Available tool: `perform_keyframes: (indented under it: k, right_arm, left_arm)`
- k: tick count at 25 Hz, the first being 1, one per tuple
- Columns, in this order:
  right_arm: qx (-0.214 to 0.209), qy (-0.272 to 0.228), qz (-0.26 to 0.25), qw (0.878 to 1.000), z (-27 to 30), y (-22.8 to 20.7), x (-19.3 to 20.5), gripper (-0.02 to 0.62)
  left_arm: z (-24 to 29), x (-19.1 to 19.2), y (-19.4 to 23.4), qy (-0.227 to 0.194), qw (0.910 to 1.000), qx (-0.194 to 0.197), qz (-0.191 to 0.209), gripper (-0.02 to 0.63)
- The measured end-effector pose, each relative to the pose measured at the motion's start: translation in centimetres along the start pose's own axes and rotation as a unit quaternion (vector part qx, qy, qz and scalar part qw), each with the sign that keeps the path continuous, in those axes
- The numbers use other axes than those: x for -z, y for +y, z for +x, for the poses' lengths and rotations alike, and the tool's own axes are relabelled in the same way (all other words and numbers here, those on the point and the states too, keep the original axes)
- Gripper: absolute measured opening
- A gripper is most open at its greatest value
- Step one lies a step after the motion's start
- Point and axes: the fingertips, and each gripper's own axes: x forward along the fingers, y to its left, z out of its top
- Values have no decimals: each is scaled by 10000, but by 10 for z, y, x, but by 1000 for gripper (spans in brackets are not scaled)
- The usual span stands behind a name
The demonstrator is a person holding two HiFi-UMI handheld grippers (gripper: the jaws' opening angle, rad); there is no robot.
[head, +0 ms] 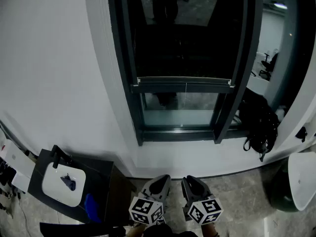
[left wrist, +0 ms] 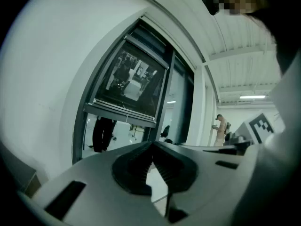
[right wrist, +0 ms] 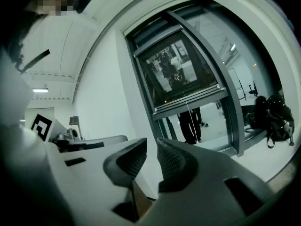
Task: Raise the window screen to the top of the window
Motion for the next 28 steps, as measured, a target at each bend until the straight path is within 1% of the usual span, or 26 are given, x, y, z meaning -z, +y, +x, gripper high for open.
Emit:
perform_keyframes:
  k: [3,8,11,14,18,23,26,28]
  right_arm:
    - [2,6,-160,9999,19,5,0,71]
    - [37,121,-332,9994,49,8,1,46]
    - [106,73,-317,9994,63,1,-5,32]
    - [141,66,-162,9997,74,-9,-7,20]
    - [86,145,-55,9998,92,-29,-8,9]
    - [31,206,-189,9996,129,-63,-20,9]
    - [-13,271,-266,9993,158,-91,-31,9]
    - [-76,324,-408,9986,179,-109,-42,9]
  left_arm:
    - [3,0,20,-4,10000,16,-1,2]
    - [8,2,55,64,9999,-96,-92,2]
    - [19,-2,72,59,9998,-134,-145,2]
    - [32,-5,86,72,9998,-150,-148,2]
    - [59,-7,101,86,9996,-167,-190,2]
    - [104,-18,122,40,9995,-296,-130,2]
    - [137,-25,135,-66,9993,-321,-196,2]
    - [161,-32,147,-160,9989,-364,-265,2]
